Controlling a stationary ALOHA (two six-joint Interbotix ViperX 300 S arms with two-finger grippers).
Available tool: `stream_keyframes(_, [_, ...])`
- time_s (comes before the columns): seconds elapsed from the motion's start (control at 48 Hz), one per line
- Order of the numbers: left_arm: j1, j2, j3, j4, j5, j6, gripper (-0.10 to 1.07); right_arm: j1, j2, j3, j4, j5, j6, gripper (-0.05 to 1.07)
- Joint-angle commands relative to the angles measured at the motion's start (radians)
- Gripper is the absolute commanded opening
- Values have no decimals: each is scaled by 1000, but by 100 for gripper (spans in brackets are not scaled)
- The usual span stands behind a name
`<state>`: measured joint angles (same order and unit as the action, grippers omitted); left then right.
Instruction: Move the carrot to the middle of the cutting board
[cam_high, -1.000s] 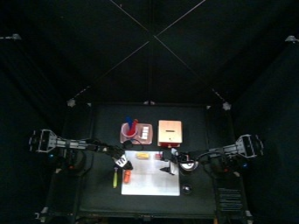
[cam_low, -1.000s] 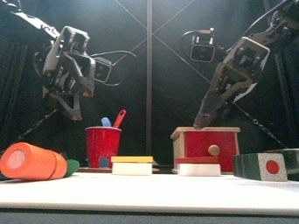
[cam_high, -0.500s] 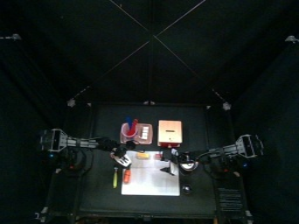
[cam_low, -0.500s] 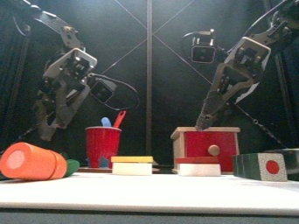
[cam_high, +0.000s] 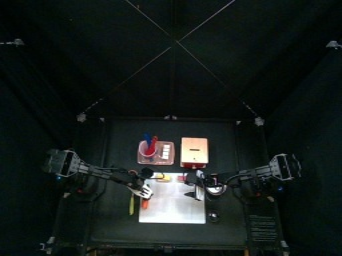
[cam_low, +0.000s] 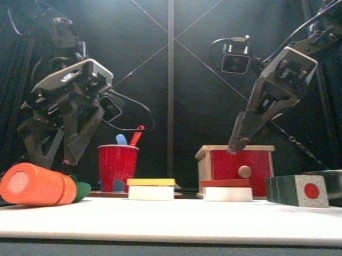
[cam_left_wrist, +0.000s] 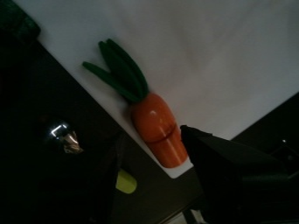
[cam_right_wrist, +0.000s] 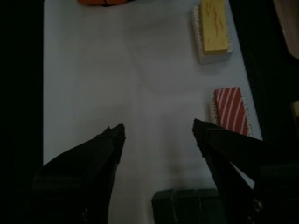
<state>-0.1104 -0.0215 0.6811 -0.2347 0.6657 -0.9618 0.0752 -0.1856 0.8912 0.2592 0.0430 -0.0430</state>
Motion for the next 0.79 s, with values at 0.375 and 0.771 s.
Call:
stream_keyframes(0.375, [-44,92,-46,-44,-58,-64,89,5,-12,8,-20,-5,0,94])
stream_keyframes(0.771, [-46,112,-64,-86,-48,-117,86,15,-18,17,-20,-3,0,94])
